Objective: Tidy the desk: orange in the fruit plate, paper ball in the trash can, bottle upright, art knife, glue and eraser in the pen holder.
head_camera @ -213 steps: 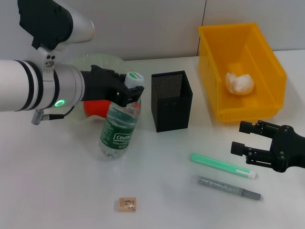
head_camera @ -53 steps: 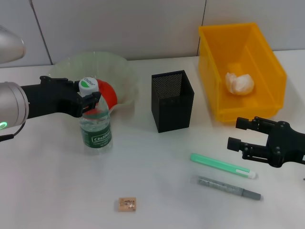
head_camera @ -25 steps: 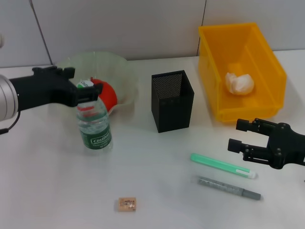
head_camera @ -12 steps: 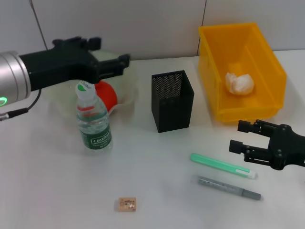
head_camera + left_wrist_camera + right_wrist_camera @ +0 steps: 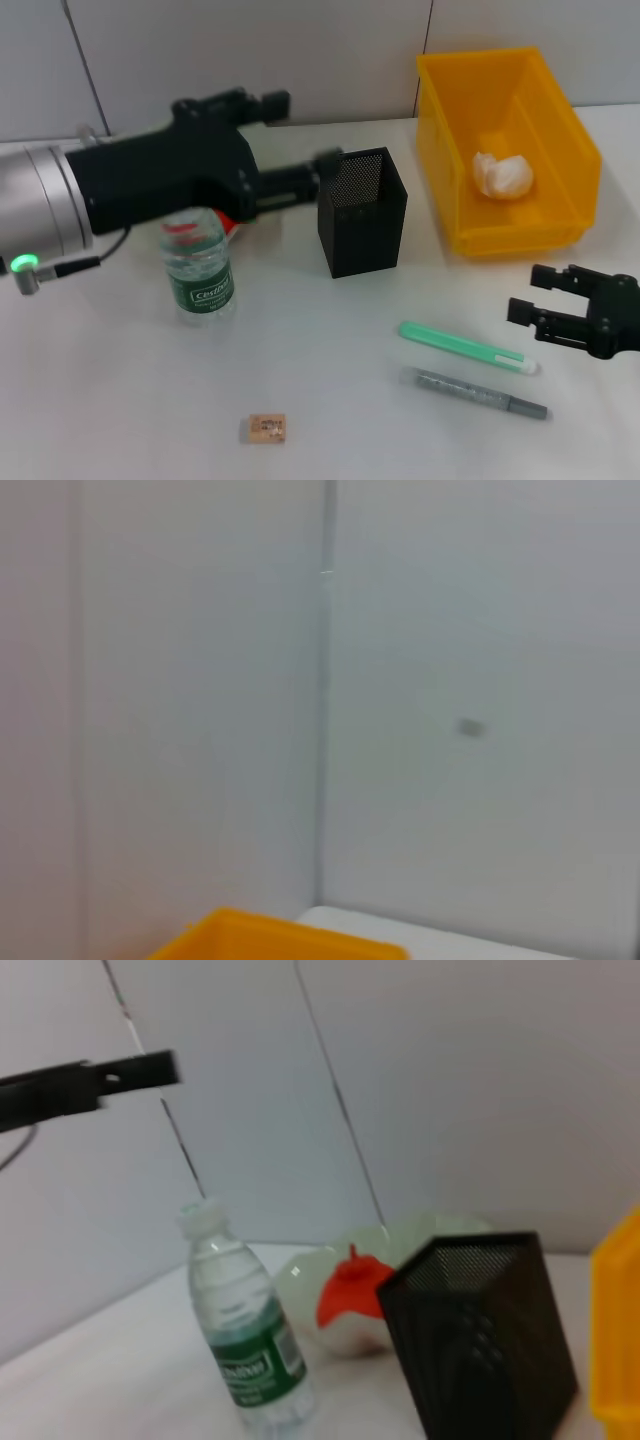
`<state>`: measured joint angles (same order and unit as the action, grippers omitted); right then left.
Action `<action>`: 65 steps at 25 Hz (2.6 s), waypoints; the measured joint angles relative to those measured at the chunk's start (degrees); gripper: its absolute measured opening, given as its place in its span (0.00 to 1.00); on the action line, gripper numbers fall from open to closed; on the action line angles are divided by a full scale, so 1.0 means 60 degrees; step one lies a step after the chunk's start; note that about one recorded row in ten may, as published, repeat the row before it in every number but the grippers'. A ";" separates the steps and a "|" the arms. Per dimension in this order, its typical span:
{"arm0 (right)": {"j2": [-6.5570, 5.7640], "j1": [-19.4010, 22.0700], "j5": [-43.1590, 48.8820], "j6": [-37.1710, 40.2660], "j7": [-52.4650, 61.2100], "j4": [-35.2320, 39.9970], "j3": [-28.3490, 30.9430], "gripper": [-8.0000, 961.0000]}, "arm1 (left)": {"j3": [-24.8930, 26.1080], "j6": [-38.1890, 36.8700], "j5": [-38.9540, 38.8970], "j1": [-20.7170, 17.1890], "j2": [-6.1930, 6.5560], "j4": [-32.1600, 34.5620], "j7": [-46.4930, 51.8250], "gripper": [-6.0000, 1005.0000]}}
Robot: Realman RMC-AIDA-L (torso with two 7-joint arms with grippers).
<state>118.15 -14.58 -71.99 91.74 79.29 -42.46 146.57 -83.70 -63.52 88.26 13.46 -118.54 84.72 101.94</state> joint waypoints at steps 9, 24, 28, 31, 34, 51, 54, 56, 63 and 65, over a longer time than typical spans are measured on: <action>-0.0106 0.0017 0.0328 -0.0390 0.0258 -0.0092 0.0056 0.79 | -0.0263 -0.1541 -0.0336 0.0244 -0.0020 -0.1340 -0.2517 0.79; -0.0205 -0.0258 0.1850 -0.0132 0.2868 -0.3191 -0.0243 0.79 | -0.0165 -0.1648 -0.1295 0.0611 0.0006 -0.4390 -0.4606 0.79; -0.0265 -0.0536 0.2869 0.0153 0.4431 -0.4696 -0.0715 0.79 | -0.0173 -0.1665 -0.1270 0.0609 0.0020 -0.4410 -0.4624 0.79; -0.0344 -0.0963 0.3876 0.0552 0.5779 -0.5576 -0.1037 0.79 | -0.0189 -0.1667 -0.1263 0.0612 0.0015 -0.4463 -0.4633 0.79; -0.0460 -0.1571 0.5007 0.1079 0.6856 -0.5957 -0.1317 0.79 | -0.0226 -0.1672 -0.1269 0.0616 0.0003 -0.4527 -0.4697 0.79; -0.0672 -0.3822 0.8123 0.1529 0.8266 -0.5069 -0.4293 0.79 | -0.0245 -0.1705 -0.1261 0.0771 -0.0004 -0.4621 -0.4722 0.79; -0.0618 -0.3888 0.8123 0.1277 0.8178 -0.4874 -0.5072 0.79 | -0.0250 -0.1703 -0.1257 0.0895 -0.0003 -0.4767 -0.4724 0.79; -0.0601 -0.3908 0.8123 0.1109 0.8112 -0.4778 -0.5669 0.79 | -0.0256 -0.1703 -0.1253 0.0916 -0.0003 -0.4796 -0.4724 0.79; -0.0406 -0.4034 0.8092 0.0643 0.8065 -0.4697 -0.6582 0.79 | -0.0274 -0.1703 -0.1271 0.0944 0.0002 -0.4795 -0.4699 0.79; -0.0377 -0.4099 0.8097 0.0487 0.8059 -0.4572 -0.6706 0.79 | -0.0274 -0.1703 -0.1273 0.0957 0.0004 -0.4795 -0.4692 0.79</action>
<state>115.89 -39.18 -23.41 94.67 127.64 -69.89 106.33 -85.35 -73.74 80.62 19.20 -118.52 55.95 73.79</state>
